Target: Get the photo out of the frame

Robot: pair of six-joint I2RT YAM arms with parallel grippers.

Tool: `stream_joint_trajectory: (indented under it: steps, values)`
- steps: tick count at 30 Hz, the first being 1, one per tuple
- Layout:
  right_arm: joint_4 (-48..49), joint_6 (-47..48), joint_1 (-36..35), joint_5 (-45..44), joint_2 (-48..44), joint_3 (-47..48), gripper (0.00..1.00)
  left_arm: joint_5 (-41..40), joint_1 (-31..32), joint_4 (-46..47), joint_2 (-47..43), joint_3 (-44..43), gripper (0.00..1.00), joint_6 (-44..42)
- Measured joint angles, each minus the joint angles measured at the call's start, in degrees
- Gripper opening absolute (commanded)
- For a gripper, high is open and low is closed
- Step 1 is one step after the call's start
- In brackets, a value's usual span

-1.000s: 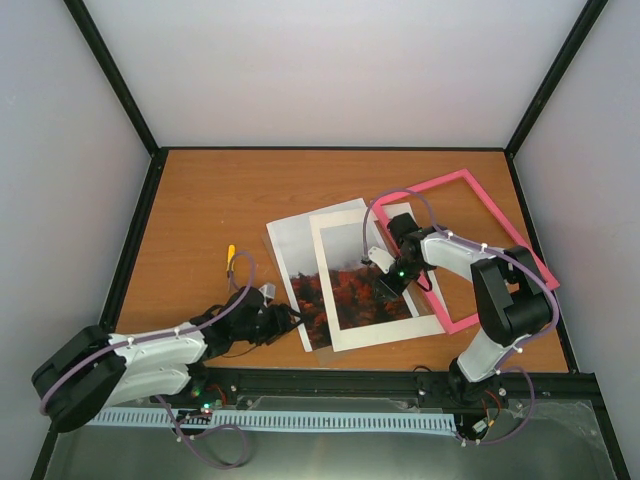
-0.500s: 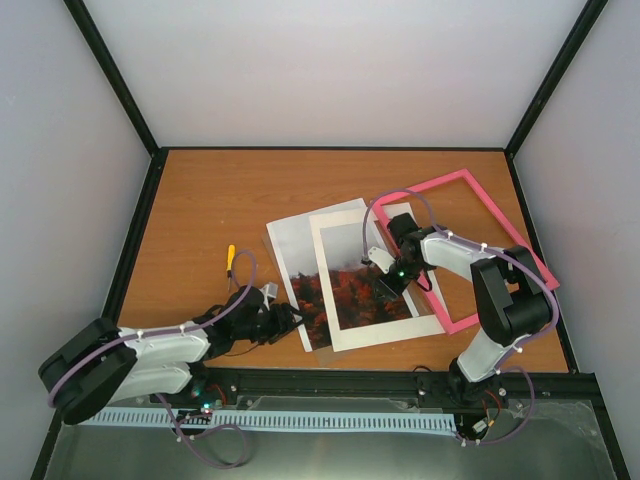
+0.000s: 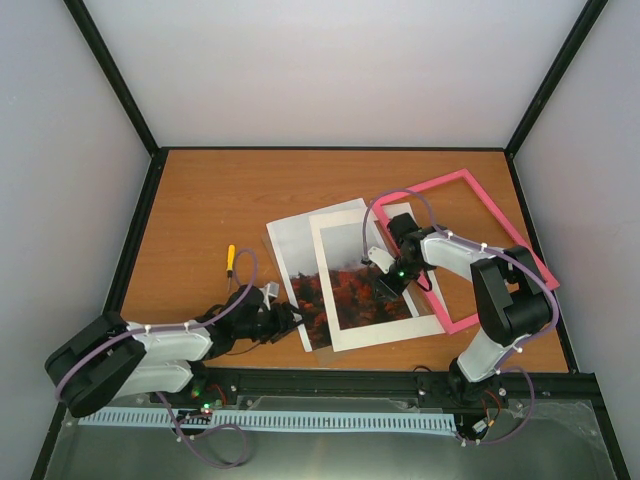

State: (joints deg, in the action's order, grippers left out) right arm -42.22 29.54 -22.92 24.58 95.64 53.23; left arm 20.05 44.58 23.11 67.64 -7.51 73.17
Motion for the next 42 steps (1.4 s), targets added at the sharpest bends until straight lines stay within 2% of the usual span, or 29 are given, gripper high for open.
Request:
stream_joint_trajectory:
  steps: [11, 15, 23, 36, 42]
  values:
    - [0.0, 0.0, 0.0, 0.0, 0.1, 0.0, 0.49, -1.4, -0.2, -0.5, -9.3, 0.2, 0.52, -1.0]
    - [0.0, 0.0, 0.0, 0.0, 0.1, 0.0, 0.49, -1.6, -0.2, -0.7, -9.0, 0.1, 0.52, -1.5]
    - [0.0, 0.0, 0.0, 0.0, 0.2, 0.1, 0.49, -1.5, -0.2, -0.1, -4.4, 0.1, 0.51, -1.6]
    - [0.0, 0.0, 0.0, 0.0, 0.2, 0.1, 0.49, -1.2, -0.3, 3.2, 6.0, -4.7, 0.42, -3.0]
    - [0.0, 0.0, 0.0, 0.0, 0.2, 0.1, 0.49, -0.7, -0.6, 4.3, 10.2, -6.6, 0.31, -3.0]
